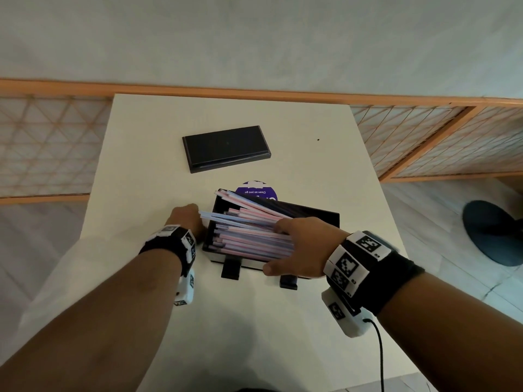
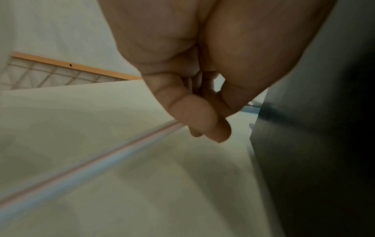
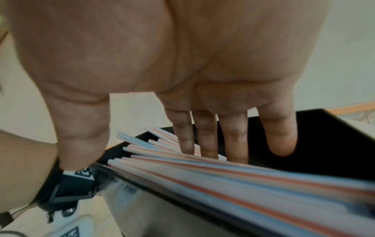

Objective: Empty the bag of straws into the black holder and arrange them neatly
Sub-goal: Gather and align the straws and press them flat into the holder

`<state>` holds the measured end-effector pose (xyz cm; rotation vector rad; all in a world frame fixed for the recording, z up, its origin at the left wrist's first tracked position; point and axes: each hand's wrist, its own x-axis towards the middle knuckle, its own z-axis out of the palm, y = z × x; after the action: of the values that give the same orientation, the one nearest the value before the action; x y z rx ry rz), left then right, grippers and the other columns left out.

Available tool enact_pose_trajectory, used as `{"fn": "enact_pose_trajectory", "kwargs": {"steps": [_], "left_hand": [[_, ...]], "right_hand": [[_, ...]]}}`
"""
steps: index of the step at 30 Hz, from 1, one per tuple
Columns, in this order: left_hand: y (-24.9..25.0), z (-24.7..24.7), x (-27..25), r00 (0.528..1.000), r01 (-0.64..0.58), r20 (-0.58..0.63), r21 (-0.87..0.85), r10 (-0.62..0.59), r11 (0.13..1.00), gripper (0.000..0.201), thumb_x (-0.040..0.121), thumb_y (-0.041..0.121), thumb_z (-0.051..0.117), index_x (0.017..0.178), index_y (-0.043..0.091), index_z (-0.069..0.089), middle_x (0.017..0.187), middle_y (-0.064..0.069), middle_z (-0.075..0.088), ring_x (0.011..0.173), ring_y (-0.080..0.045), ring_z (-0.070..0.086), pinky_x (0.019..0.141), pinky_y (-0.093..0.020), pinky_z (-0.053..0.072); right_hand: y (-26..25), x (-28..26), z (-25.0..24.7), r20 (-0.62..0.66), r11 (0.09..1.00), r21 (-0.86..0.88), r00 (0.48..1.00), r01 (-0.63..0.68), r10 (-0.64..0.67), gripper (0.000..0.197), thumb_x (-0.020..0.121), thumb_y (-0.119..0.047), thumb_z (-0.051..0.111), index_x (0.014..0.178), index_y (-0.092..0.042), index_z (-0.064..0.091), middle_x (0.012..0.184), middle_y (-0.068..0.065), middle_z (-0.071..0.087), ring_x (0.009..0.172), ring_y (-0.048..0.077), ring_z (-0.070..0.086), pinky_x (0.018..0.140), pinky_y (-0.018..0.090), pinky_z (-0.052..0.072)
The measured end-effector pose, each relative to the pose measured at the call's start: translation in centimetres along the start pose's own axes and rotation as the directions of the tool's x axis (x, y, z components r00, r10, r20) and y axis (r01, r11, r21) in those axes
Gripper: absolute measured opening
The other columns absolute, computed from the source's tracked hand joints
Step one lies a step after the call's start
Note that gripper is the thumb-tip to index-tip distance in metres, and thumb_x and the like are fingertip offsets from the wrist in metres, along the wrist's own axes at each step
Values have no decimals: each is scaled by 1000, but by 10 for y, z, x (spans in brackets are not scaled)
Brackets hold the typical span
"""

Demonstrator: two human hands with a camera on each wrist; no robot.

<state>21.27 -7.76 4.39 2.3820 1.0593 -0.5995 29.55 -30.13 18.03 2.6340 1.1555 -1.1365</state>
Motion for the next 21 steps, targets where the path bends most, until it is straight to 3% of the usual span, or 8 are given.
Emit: {"fn": "enact_pose_trajectory", "kwargs": {"steps": [2, 4, 7, 10, 15, 17, 19, 21], "left_hand": [[-1, -7, -4, 994, 62, -79, -104, -70, 993, 16, 89, 9, 61, 98, 8, 47, 94, -13, 55, 81, -30, 57, 68, -34, 48], [-5, -18, -8, 982, 61, -164, -200, -94, 978, 23, 84, 6, 67, 101, 8, 53, 94, -14, 57, 82, -32, 60, 67, -35, 51], [-6, -43, -23, 950, -16, -299, -335, -90, 942, 13, 82, 9, 69, 94, 14, 65, 94, -9, 72, 79, -29, 70, 70, -34, 58], [2, -70, -42, 910, -130, -405, -487, -91, 864, 7, 88, 14, 65, 90, 20, 65, 84, 0, 74, 65, -22, 74, 72, -35, 62], [38, -117, -89, 728, -417, -675, -295, 122, 860, 14, 93, 22, 65, 102, 26, 74, 86, 11, 65, 83, -19, 62, 72, -24, 43], [61, -117, -108, 671, -515, -681, -144, 293, 845, 17, 96, 24, 63, 107, 30, 75, 84, 11, 65, 87, -22, 57, 77, -30, 44], [83, -102, -120, 657, -564, -564, 72, 500, 823, 19, 97, 23, 58, 102, 34, 73, 86, 9, 68, 89, -26, 57, 85, -39, 46], [101, -76, -125, 756, -527, -339, 191, 560, 828, 21, 96, 19, 54, 100, 31, 70, 88, 7, 64, 93, -26, 61, 86, -41, 45]], "right_hand": [[1, 0, 0, -12, 1000, 5, 1000, 10, -10, 70, 71, -69, 69, 126, -31, 50, 107, -6, 59, 91, 15, 56, 82, 28, 49], [3, 0, 0, -25, 1000, 19, 1000, 20, -19, 68, 72, -68, 69, 126, -31, 50, 106, -7, 58, 90, 14, 55, 79, 25, 45], [5, 1, 1, -32, 999, 26, 999, 35, -34, 69, 73, -68, 69, 127, -30, 50, 106, -7, 57, 90, 13, 54, 78, 24, 43], [7, 1, 1, -29, 998, 37, 999, 46, -44, 69, 72, -68, 69, 127, -30, 51, 107, -7, 58, 90, 13, 55, 78, 24, 43], [11, -4, 4, -30, 997, 73, 999, 35, -33, 71, 71, -68, 70, 127, -31, 50, 110, -8, 58, 93, 14, 56, 82, 26, 47], [13, -5, 7, -27, 997, 63, 999, 39, -38, 74, 69, -72, 69, 127, -30, 49, 114, -6, 58, 97, 16, 57, 89, 31, 51], [15, -4, 12, -33, 997, 55, 998, 51, -50, 74, 68, -74, 67, 125, -29, 51, 114, -6, 59, 100, 17, 58, 92, 35, 51], [16, -4, 18, -56, 997, 59, 997, 57, -54, 76, 64, -78, 63, 123, -32, 53, 114, -8, 61, 102, 17, 59, 92, 36, 51]]}}
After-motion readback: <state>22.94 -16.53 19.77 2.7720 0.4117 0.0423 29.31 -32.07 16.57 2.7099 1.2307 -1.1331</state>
